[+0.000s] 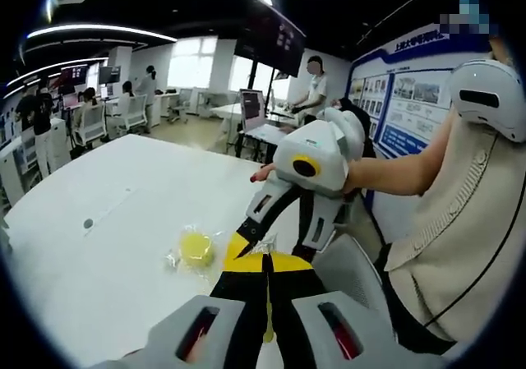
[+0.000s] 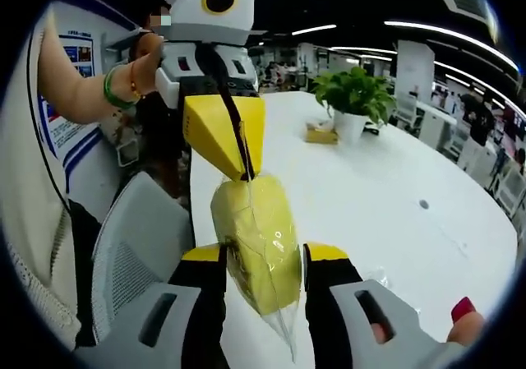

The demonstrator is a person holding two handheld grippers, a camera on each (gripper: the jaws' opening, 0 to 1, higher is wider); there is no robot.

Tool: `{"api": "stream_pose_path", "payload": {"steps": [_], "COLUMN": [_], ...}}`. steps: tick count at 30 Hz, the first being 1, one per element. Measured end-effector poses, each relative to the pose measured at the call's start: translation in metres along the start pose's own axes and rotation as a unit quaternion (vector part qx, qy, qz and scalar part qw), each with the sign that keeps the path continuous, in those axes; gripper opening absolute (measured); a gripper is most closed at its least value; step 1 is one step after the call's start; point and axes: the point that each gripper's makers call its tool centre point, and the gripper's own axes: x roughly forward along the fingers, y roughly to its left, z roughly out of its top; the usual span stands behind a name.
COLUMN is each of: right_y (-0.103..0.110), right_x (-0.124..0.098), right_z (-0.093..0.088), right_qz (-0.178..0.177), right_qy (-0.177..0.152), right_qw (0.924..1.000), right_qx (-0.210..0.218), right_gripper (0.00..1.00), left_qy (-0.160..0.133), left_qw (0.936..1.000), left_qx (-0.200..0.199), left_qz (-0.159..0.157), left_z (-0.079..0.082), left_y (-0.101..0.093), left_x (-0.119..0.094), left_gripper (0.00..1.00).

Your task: Compare the silicone blocks by pressing each to a similar depth, holding the contact briefly, and releasing to observe deformation and rebound differences across the visible hardness samples.

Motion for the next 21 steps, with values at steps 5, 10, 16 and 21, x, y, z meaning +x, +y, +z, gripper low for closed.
{"api": "stream_pose_path", "payload": {"steps": [5, 10, 16, 21], "right_y": [-0.003, -0.008, -0.009, -0.01], "right_x": [0.001, -0.002, -0.017, -0.035], "right_z": [-0.001, -0.002, -0.011, -0.034], "right_qz": [-0.01, -0.028, -0.048, -0.075], "right_qy": [-0.008, -0.027, -0.048, -0.041], "right_qw": [0.9996, 0.9973, 0.9922, 0.9862], "right_qx": [0.024, 0.062, 0.104, 0.141], "right_gripper": [0.47, 0.56, 0.59, 0.57], "left_qy": [0.0, 0.005, 0.008, 0.009], "left_qw": [1.0, 0.9999, 0.9993, 0.9984], "left_qx": [-0.006, -0.016, -0.036, -0.055], "left_qz": [0.001, 0.001, 0.003, 0.007], "left_z": [-0.003, -0.011, -0.023, -0.034], "left_y": [0.003, 0.006, 0.012, 0.023], "left_x": [0.002, 0.005, 0.01, 0.017], "left_gripper": [0.0, 0.0, 0.0, 0.0]}}
